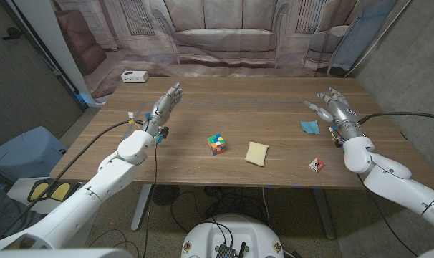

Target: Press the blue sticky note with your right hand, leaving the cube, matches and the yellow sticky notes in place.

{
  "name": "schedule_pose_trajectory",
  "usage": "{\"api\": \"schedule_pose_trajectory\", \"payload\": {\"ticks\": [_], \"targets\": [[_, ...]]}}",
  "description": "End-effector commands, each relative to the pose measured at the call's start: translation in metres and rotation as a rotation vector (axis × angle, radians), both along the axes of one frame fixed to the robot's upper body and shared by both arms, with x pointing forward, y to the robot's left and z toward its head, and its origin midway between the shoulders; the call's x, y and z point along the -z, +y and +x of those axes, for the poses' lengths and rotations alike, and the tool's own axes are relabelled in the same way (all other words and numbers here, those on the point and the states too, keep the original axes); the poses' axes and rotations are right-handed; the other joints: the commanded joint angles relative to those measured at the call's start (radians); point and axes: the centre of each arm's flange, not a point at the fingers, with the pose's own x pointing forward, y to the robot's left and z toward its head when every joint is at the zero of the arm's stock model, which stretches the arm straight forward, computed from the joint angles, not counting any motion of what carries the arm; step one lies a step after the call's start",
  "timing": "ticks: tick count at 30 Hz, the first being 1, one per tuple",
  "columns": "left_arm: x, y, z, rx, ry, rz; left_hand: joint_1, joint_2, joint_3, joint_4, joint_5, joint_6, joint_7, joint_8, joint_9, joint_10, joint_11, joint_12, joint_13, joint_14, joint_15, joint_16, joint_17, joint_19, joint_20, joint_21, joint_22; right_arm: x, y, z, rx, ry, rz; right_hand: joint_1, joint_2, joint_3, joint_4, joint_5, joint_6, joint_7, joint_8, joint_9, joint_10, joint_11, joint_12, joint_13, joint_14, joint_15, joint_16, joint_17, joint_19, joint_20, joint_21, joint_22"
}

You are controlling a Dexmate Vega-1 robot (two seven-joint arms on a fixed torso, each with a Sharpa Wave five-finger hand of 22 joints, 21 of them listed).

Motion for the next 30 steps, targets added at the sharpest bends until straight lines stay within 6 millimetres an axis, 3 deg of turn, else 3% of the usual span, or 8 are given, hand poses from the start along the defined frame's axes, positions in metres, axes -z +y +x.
{"api": "schedule_pose_trajectory", "payload": {"ticks": [1, 30], "targets": [[0.004, 0.0, -0.003, -0.01, 0.008, -0.005, 0.006, 0.012, 0.001, -0.006, 0.0, 0.007, 0.001, -0.001, 0.004, 0.006, 0.0, -0.001, 0.001, 0.003, 0.005, -0.003, 0.004, 0.002, 0.004, -0.007, 0.003, -0.001, -0.001, 0.005, 0.08, 0.094, -0.082, -0.005, 0.005, 0.002, 0.007, 0.006, -0.014, 0.003, -0.005, 0.003, -0.056, -0.008, -0.001, 0.006, -0.225, -0.009, 0.003, 0.005, -0.161, 0.014, -0.005, 0.006], [0.007, -0.007, -0.009, -0.004, 0.012, 0.005, 0.009, 0.021, 0.005, -0.012, -0.001, 0.011, 0.0, -0.003, 0.004, 0.009, -0.004, -0.005, 0.001, 0.005, 0.003, -0.005, 0.004, 0.007, 0.005, -0.017, 0.003, 0.015, 0.014, 0.019, 0.06, 0.232, -0.186, -0.012, 0.01, 0.002, 0.011, 0.007, -0.003, -0.013, 0.001, 0.004, -0.102, -0.011, 0.001, 0.006, -0.254, -0.006, 0.005, 0.006, -0.21, 0.028, -0.003, 0.007]]}}
